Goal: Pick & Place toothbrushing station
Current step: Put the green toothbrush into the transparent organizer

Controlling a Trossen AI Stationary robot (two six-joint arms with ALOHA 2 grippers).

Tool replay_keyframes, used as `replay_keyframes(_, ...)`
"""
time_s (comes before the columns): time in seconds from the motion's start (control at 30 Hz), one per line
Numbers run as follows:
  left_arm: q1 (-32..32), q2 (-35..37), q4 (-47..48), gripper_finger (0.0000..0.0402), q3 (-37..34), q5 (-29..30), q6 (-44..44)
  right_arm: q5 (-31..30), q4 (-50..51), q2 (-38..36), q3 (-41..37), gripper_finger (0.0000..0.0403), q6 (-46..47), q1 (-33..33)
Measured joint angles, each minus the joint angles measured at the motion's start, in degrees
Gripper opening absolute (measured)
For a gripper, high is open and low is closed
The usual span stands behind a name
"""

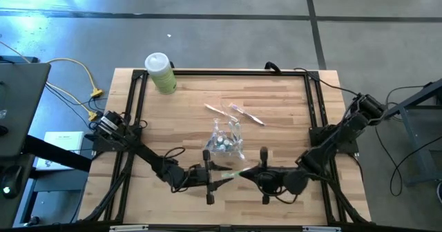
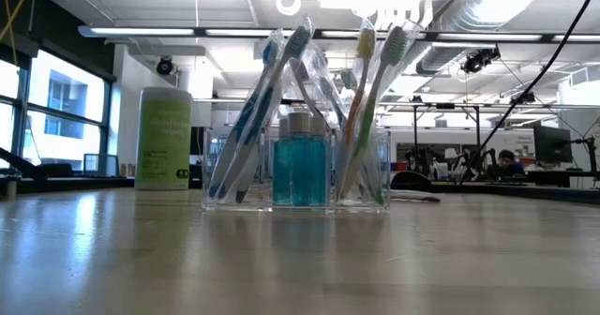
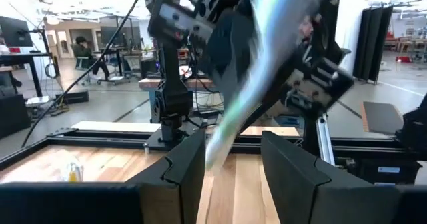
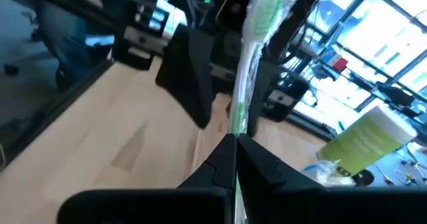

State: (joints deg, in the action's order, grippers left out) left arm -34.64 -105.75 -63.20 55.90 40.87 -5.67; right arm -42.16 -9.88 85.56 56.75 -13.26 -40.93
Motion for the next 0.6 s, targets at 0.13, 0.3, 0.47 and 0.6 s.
replay_keyframes(0.13, 0.5, 0.0, 0.0, 0.0142, 0.0, -2.1, -0.6, 2.1, 0.1, 1.0, 0.0, 0.0003, 0.7, 1.3)
replay_keyframes(0.3, 0.5, 0.0, -0.2, 0.0142, 0.0, -2.4, -0.4, 5.3, 0.7, 1.1, 0.0, 0.0003, 2.1, 2.0)
replay_keyframes(0.47, 0.5, 0.0, -0.2, 0.0142, 0.0, -2.4, -1.8, 6.8, 0.7, 1.1, 0.0, 0.0003, 2.7, 2.0)
replay_keyframes(0.6, 0.5, 0.0, -0.2, 0.0127, 0.0, -2.4, -1.4, 8.3, 0.7, 1.1, 0.0, 0.0003, 2.8, 2.1)
